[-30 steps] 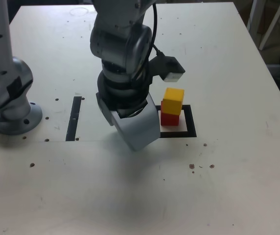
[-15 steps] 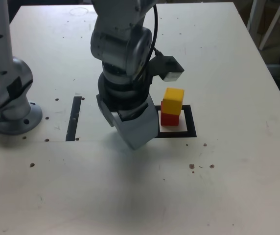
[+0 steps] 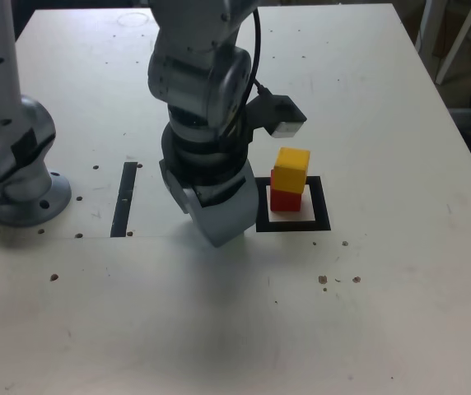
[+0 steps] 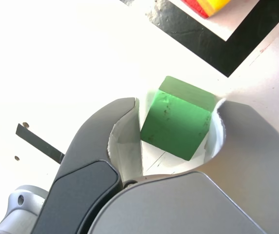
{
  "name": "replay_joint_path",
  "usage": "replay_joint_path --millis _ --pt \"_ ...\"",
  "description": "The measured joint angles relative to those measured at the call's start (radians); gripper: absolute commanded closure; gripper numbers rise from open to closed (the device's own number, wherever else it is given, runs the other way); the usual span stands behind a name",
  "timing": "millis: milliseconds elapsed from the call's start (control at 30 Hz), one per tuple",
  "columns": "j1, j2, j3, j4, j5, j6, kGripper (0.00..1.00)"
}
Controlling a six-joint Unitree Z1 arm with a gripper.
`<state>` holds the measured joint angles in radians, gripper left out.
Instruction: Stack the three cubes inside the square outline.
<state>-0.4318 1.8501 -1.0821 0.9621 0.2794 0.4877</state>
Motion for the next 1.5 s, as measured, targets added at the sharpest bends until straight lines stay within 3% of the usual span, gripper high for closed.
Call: replay_joint_path --millis 167,500,767,1000,1067,1200,1500 --pt "0.0 -0.004 0.003 0.005 0.0 -0.001 0.69" --pt "0.0 -0.053 0.04 0.029 0.001 -0.065 0.71" --pt "0.017 -0.146 0.019 0.184 0.032 -0.207 0.71" --pt "0.059 -0.154 -0.184 0.403 0.052 -0.239 0.71" --pt "0.077 -0.149 -0.246 0.455 0.036 -0.24 0.71" --pt "0.135 -0.114 -0.379 0.522 -0.053 -0.242 0.71" --pt "0.212 -0.013 -0.651 0.582 -0.18 -0.313 0.71"
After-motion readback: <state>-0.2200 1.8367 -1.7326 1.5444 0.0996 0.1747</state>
